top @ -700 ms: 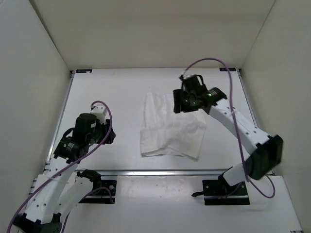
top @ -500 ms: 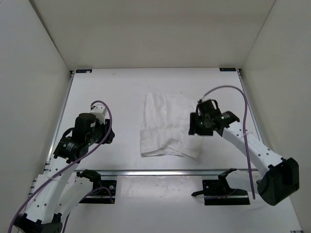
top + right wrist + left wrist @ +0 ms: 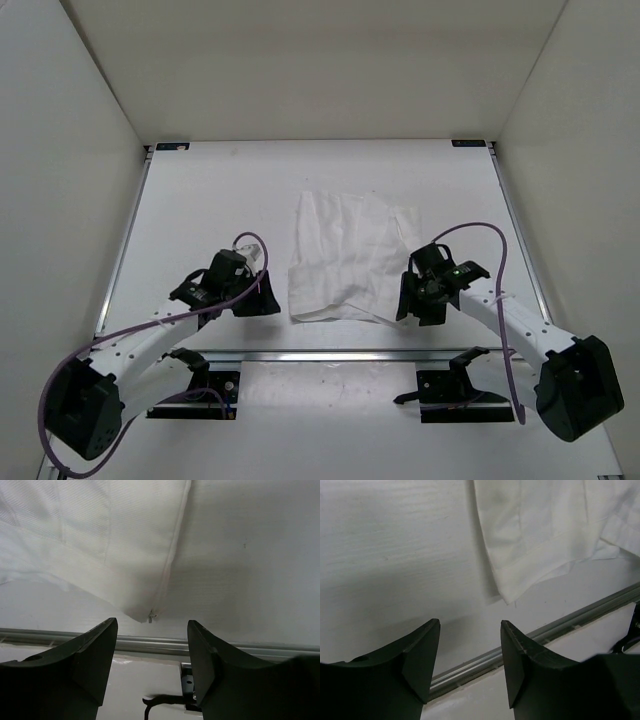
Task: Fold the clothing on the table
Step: Flatten the skirt out, then fold the skirt
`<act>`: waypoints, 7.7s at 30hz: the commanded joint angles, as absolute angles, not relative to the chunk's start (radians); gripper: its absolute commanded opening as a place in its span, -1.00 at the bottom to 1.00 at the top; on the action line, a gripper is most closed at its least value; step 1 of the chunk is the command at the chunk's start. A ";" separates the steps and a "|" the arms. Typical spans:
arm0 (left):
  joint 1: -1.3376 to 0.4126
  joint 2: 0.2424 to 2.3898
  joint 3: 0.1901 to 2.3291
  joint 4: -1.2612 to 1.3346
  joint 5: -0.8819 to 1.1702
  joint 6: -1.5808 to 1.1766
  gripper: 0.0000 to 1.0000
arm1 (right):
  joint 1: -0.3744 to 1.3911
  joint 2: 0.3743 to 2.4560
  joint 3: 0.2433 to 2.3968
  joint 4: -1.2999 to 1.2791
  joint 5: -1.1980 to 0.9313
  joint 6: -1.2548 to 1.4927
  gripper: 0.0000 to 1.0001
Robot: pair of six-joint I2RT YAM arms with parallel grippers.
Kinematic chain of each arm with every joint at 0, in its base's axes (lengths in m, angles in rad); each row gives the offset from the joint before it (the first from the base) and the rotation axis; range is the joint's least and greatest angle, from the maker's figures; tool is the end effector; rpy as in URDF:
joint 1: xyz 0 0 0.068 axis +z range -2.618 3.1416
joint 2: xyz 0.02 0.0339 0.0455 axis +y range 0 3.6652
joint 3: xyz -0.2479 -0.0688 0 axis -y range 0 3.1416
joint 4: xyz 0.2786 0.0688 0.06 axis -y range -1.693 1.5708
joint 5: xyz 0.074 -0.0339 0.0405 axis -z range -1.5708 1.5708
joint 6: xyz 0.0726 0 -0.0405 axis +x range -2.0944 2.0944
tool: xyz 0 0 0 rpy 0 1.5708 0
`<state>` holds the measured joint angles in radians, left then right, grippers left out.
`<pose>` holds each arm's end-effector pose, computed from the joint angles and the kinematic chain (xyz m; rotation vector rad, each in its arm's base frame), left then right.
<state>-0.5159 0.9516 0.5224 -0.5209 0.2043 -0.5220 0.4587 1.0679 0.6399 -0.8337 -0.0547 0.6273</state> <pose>0.2005 -0.1306 0.1360 0.0783 2.6262 -0.6514 0.1986 0.1025 0.1301 0.2311 2.8807 0.3003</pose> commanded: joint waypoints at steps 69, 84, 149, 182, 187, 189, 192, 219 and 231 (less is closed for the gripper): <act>-0.238 1.479 1.872 -0.716 0.238 -0.503 -1.00 | 0.187 1.703 2.212 -0.802 -0.676 0.371 -1.00; -0.324 1.155 0.611 -0.186 0.230 -0.657 -1.00 | 0.179 1.505 1.040 -0.380 -0.618 0.463 -1.00; -0.245 1.168 0.510 -0.057 0.331 -0.765 0.24 | -0.051 1.479 0.919 -0.421 -0.442 0.456 0.52; -0.436 1.397 0.391 0.196 0.138 -0.862 -1.00 | -0.097 1.523 0.760 -0.142 -0.445 0.617 -0.99; -0.433 1.453 0.452 0.201 0.147 -0.841 -1.00 | 0.010 1.490 0.977 -0.311 -0.374 0.479 -1.00; -0.430 1.479 0.466 0.209 0.159 -0.838 -1.00 | 0.096 1.488 1.063 -0.333 -0.376 0.437 -1.00; -0.431 1.497 0.474 0.225 0.169 -0.847 -1.00 | 0.195 1.499 1.147 -0.330 -0.393 0.411 -1.00; -0.428 1.482 0.417 0.287 0.199 -0.874 -1.00 | 0.759 1.789 1.212 -0.083 -0.335 0.517 -1.00; -0.433 1.483 0.410 0.307 0.210 -0.879 -1.00 | 0.732 1.733 1.181 0.011 -0.245 0.581 -1.00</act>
